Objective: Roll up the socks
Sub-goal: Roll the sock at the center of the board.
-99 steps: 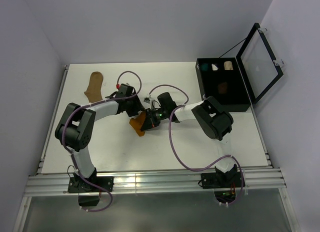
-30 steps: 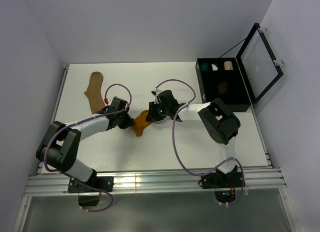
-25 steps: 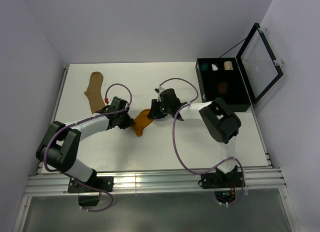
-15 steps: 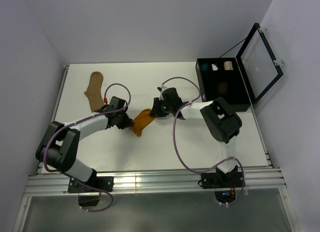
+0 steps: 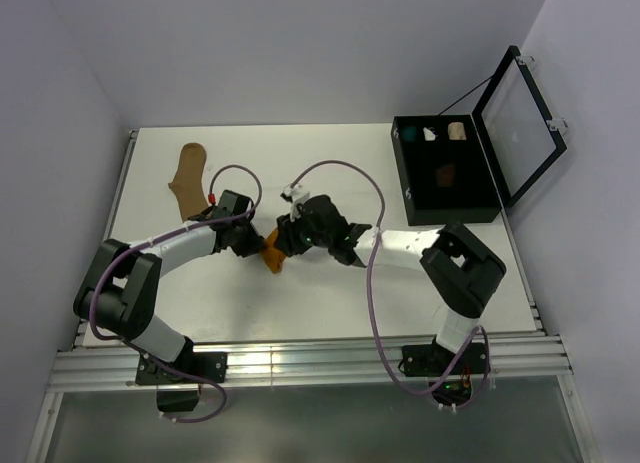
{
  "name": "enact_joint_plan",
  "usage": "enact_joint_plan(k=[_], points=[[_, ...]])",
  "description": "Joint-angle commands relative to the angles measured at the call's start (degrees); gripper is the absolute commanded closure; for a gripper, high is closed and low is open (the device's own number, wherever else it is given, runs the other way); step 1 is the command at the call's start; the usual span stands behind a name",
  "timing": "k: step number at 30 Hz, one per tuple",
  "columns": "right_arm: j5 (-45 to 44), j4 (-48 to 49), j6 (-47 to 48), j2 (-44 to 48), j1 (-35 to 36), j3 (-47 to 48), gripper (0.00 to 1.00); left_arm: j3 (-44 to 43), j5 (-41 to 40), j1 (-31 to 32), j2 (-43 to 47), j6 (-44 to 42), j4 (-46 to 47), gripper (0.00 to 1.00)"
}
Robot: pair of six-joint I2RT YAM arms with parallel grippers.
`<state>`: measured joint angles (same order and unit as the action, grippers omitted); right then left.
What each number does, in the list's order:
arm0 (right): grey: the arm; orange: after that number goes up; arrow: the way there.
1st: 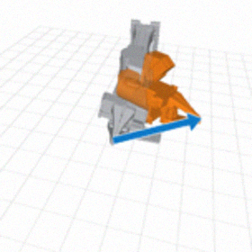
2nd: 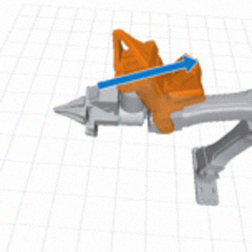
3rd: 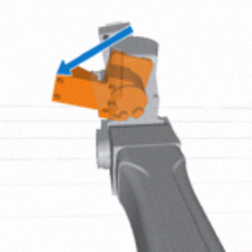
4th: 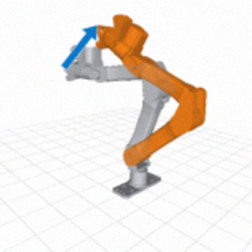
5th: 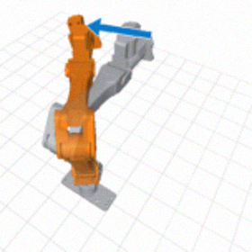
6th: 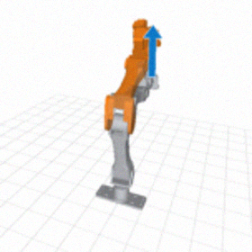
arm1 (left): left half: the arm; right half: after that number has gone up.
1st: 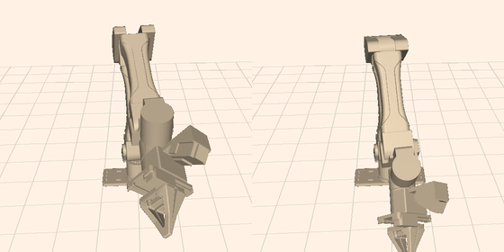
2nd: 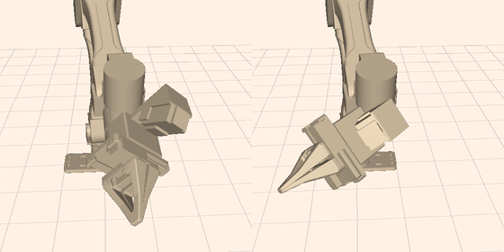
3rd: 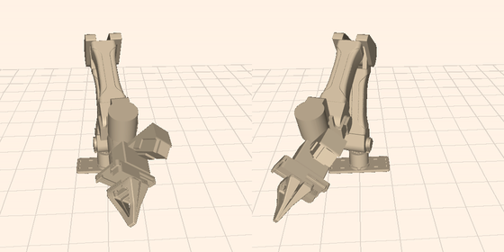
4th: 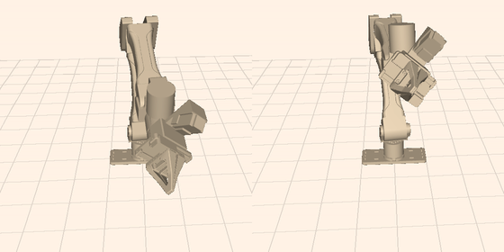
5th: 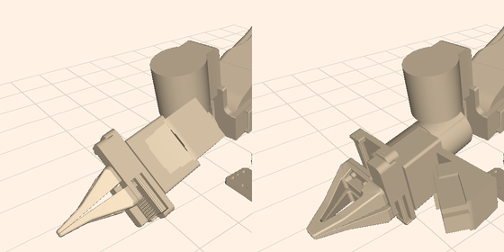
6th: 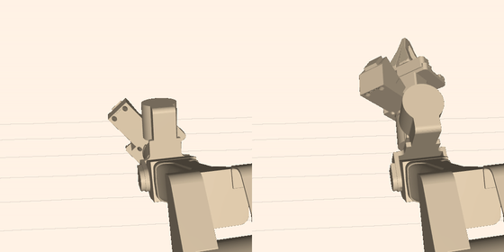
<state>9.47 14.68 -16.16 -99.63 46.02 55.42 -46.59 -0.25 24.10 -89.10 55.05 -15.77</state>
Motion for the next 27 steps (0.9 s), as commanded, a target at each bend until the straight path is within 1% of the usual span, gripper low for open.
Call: enact_joint_plan(k=[1, 7, 14, 16, 17, 18, 21, 23, 24, 27], points=[[-1.5, 3.3, 2.5, 0.9, 3.5, 0.1, 0.53, 0.7, -1.2, -0.3, -2.2, -2.5, -5.2, 0.73], [0.5, 4.0, 2.6, -3.1, 4.4, 1.4, 0.51, 0.6, -1.2, -0.4, -2.0, -2.5, -5.1, 0.73], [2.0, 5.3, 2.9, -8.6, 4.4, 2.8, 0.51, 0.8, -0.5, -0.4, -2.3, -2.3, -4.0, 0.72], [2.9, 6.7, 2.3, -9.1, 4.2, 2.5, 0.6, 0.9, -0.3, -0.4, -2.1, -2.4, -3.6, 0.71], [4.7, 7.2, 1.1, -9.4, 3.8, 2.1, 0.67, 1.1, -0.3, -0.4, -1.9, -2.6, -3.4, 0.7], [5.8, 7.7, 0.3, -9.5, 2.9, 1.7, 0.81, 1.2, -0.3, -0.4, -1.7, -2.8, -3.0, 0.69], [10.6, 11.0, -3.4, -9.2, 0.7, -0.4, 0.99, 2.2, -0.3, -0.4, -0.4, -2.9, -1.1, 0.59], [12.8, 12.3, -5.9, -9.1, -1.6, -1.4, 1.0, 3.1, -0.3, -0.4, 0.8, -2.9, 0.0, 0.52], [16.1, 12.4, -6.7, -9.3, -2.4, -1.5, 1.0, 3.3, -0.3, -0.4, 1.1, -2.8, 0.4, 0.5], [21.3, 12.8, -9.9, -10.3, -5.1, -1.0, 1.0, 4.0, -0.3, -0.4, 2.5, -2.5, 1.4, 0.44]])
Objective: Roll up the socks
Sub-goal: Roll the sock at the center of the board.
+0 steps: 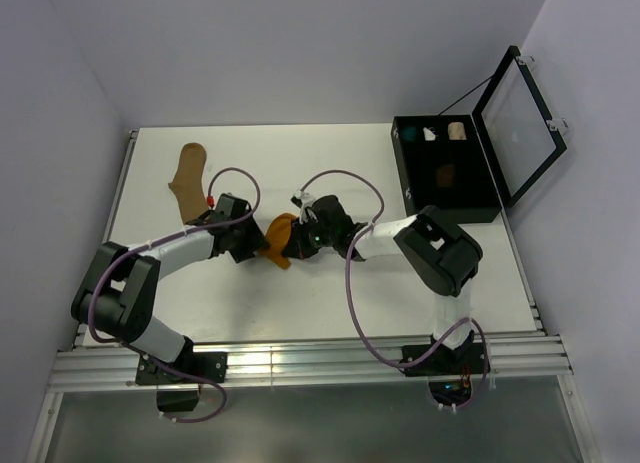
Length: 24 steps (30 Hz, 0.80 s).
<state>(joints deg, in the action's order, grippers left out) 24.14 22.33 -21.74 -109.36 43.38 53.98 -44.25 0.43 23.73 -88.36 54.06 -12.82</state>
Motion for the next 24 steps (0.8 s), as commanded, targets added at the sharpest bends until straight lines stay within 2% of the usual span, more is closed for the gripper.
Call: enact_joint_plan(k=[1, 4, 7, 9, 13, 14, 16, 17, 24], points=[[7.9, 4.3, -4.9, -1.6, -2.9, 0.9, 1.0, 2.0, -1.3, 0.0, 2.0, -1.3, -1.2, 0.43], [10.5, 2.3, -6.3, -3.6, -4.2, 2.8, 1.0, 2.1, -1.7, 0.0, 2.7, -1.0, -0.5, 0.41], [12.0, 0.8, -7.1, -4.4, -4.4, 4.0, 1.0, 1.3, -1.7, 0.0, 1.3, -1.2, -1.1, 0.45], [11.4, 0.8, -6.6, -3.6, -4.4, 3.6, 0.99, 0.7, -1.0, 0.0, -0.1, -1.2, -1.0, 0.54], [6.5, -2.8, -2.4, 1.9, -4.2, 2.5, 0.9, 0.4, 0.0, 0.0, -2.3, -1.5, -1.2, 0.68], [4.1, -3.3, -0.4, 3.2, -4.1, 2.3, 0.81, 0.3, 0.1, 0.0, -3.1, -1.6, -1.2, 0.74], [0.0, -4.6, 2.0, 7.0, -3.2, 1.0, 0.72, 0.2, 0.4, 0.0, -3.6, -1.8, -1.5, 0.78], [-5.1, -4.7, 4.9, 8.4, -2.8, 0.3, 0.65, 0.0, 0.5, 0.0, -4.0, -2.0, -1.9, 0.83], [-28.7, -3.2, 19.6, 15.6, 6.6, -3.7, 0.48, -2.2, 1.0, 0.0, -6.1, -4.0, -3.3, 0.86]])
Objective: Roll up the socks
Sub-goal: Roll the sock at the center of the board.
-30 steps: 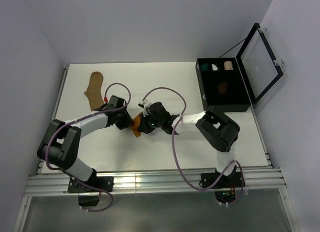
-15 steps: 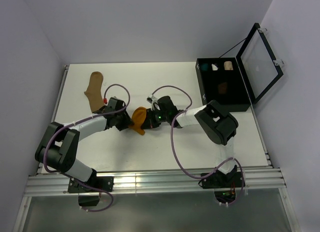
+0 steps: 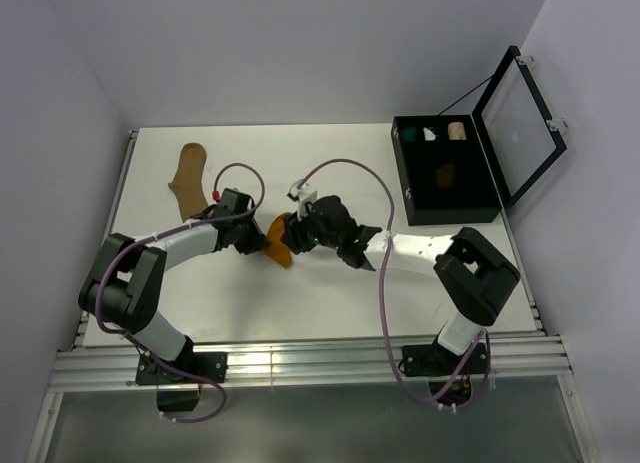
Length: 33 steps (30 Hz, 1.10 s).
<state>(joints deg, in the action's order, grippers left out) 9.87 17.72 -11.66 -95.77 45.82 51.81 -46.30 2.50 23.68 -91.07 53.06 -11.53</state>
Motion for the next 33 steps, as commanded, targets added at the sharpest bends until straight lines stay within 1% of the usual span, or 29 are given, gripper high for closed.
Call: enact_joint_plan(k=[1, 4, 5, 10, 12, 22, 29, 33], points=[[-15.7, 1.7, 10.7, 2.0, 5.2, -1.5, 0.47, -1.0, -0.5, 0.0, -3.8, -3.2, -4.6, 0.87], [-21.1, 1.6, 16.9, 0.6, 9.4, -0.4, 0.45, -2.8, 0.4, 0.0, -5.4, -4.6, -5.3, 0.86], [-22.6, 1.5, 17.9, 0.1, 11.5, -0.1, 0.44, -3.3, 0.7, 0.0, -5.9, -5.0, -5.6, 0.86], [-27.2, 1.4, 21.8, -4.9, 15.2, 2.6, 0.42, -5.2, 1.7, 0.0, -7.3, -5.9, -6.5, 0.86], [-29.1, 1.7, 22.6, -6.2, 15.7, 2.9, 0.41, -5.4, 2.1, 0.0, -7.5, -6.4, -6.6, 0.86], [-31.9, 2.4, 26.2, -13.1, 16.0, 6.3, 0.4, -6.7, 3.1, 0.5, -8.8, -7.7, -7.4, 0.86], [-31.3, 2.3, 27.1, -14.9, 16.0, 7.7, 0.38, -7.3, 3.4, 1.0, -9.2, -8.4, -7.8, 0.86], [-29.8, 0.5, 27.2, -16.6, 15.9, 9.1, 0.38, -7.8, 3.8, 1.3, -9.4, -8.9, -8.0, 0.86]])
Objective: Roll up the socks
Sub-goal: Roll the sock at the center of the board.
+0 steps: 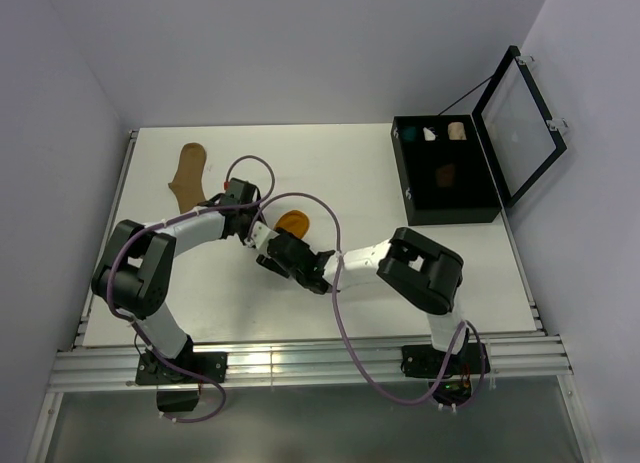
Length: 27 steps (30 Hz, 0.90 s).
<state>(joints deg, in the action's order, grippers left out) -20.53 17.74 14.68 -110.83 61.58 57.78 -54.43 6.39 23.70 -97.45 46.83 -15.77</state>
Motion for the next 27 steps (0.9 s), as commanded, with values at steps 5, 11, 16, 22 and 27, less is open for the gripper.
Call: enact_joint_plan(k=[5, 11, 16, 22, 27], points=[[3.7, -3.6, -0.3, -4.0, 0.0, 4.8, 0.48, 0.1, 0.1, 1.3, -3.3, -2.9, -3.7, 0.86], [8.2, -7.8, -4.0, -3.4, -0.8, 2.5, 0.84, -0.3, -0.1, 1.3, -2.4, -3.5, -3.4, 0.85], [17.4, -16.2, -8.3, 0.3, -2.6, 3.1, 1.0, -1.3, -1.4, 1.3, -1.3, -3.1, -3.0, 0.68], [31.0, -25.4, -14.1, 1.8, -6.1, 6.1, 1.0, -2.8, -5.1, 1.0, 1.3, -1.5, -2.3, 0.39], [38.9, -32.0, -19.2, -0.1, -9.5, 10.8, 1.0, -2.0, -8.7, -1.0, 5.1, 3.2, -2.2, 0.33]])
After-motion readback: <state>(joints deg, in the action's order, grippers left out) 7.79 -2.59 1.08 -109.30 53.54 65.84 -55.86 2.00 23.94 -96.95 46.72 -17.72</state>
